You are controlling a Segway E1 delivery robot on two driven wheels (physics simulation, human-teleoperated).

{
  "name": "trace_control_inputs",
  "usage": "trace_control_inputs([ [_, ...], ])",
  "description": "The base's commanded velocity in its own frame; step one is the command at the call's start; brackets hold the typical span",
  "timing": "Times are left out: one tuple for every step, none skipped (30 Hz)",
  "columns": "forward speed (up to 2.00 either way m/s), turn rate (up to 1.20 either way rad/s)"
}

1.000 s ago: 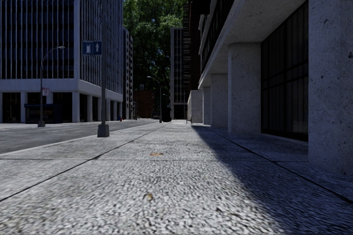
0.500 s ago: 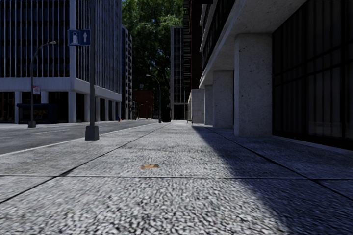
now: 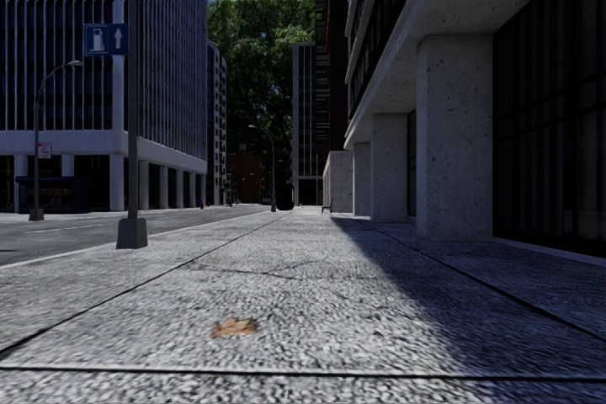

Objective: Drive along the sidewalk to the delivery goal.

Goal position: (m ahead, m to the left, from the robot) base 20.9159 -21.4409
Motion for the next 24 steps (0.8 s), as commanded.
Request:
trace_control_inputs([
  [2.0, 0.0],
  [2.0, 0.0],
  [2.0, 0.0],
  [2.0, 0.0],
  [2.0, 0.0],
  [2.0, 0.0],
  [2.0, 0.0],
  [2.0, 0.0],
  [2.0, 0.0],
  [2.0, 0.0],
  [2.0, 0.0],
  [2.0, 0.0],
  [2.0, 0.0],
  [2.0, 0.0],
  [2.0, 0.0],
  [2.0, 0.0],
  [2.0, 0.0],
  [2.0, 0.0],
  [2.0, 0.0],
  [2.0, 0.0],
  [2.0, 0.0],
  [2.0, 0.0],
  [2.0, 0.0],
  [2.0, 0.0],
])
